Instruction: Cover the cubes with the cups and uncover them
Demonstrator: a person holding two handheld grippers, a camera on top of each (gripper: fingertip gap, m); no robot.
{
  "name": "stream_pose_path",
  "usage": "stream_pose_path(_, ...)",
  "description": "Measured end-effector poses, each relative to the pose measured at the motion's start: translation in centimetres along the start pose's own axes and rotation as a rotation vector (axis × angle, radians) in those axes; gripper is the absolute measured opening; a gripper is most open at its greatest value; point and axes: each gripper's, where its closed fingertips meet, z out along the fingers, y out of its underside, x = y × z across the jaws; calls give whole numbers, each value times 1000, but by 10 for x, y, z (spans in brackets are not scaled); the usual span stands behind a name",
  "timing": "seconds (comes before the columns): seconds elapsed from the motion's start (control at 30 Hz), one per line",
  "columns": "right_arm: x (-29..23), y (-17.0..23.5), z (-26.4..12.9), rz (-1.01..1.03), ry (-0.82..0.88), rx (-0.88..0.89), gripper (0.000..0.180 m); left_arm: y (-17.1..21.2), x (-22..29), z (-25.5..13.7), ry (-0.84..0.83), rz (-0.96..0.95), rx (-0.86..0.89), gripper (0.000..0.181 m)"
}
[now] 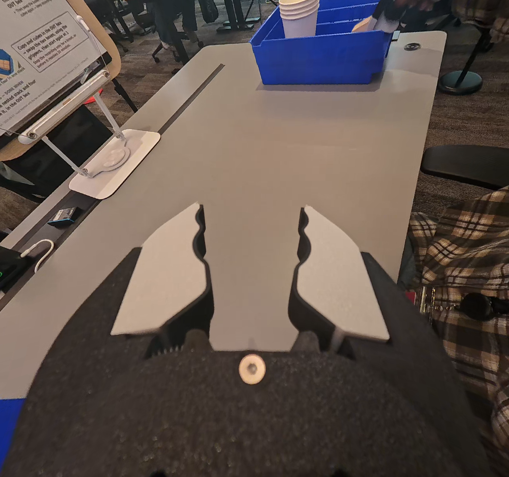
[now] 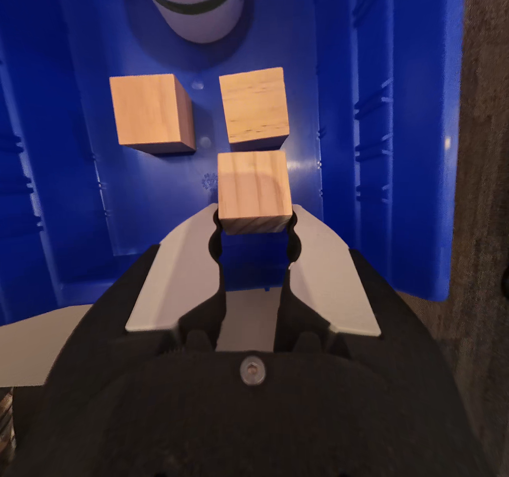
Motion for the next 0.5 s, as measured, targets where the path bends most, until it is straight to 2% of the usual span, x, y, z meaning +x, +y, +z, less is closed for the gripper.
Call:
stream_pose_path(0.37, 0, 12, 9, 11, -22, -185, 45, 3, -1, 2, 0, 0, -12, 64)
stream_pose_path(0.5, -2, 14, 7, -5, -29, -214, 50, 2, 0, 1, -1, 1, -11, 64)
